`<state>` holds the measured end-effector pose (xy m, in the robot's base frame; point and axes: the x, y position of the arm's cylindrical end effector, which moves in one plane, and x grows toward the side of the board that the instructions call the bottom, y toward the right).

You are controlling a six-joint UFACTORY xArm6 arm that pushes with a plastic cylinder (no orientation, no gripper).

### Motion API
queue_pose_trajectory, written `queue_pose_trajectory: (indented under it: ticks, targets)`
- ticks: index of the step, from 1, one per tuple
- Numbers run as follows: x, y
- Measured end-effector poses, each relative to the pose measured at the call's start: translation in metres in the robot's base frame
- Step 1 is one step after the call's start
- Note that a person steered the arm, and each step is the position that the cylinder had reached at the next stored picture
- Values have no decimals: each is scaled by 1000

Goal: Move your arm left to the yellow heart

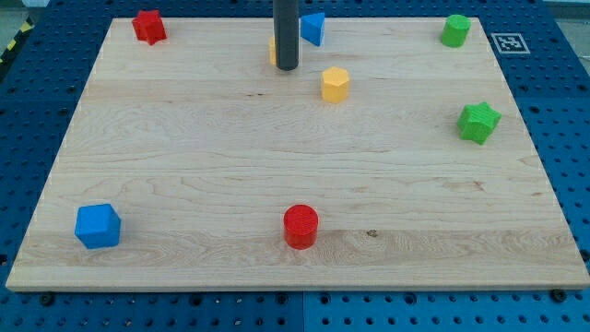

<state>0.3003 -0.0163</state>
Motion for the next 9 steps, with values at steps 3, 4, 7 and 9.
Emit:
queue_pose_trajectory:
  ticks: [3, 4, 7, 9]
  targets:
    - [1, 0]
    - [1, -3]
    - [18, -56]
    - [-49, -58]
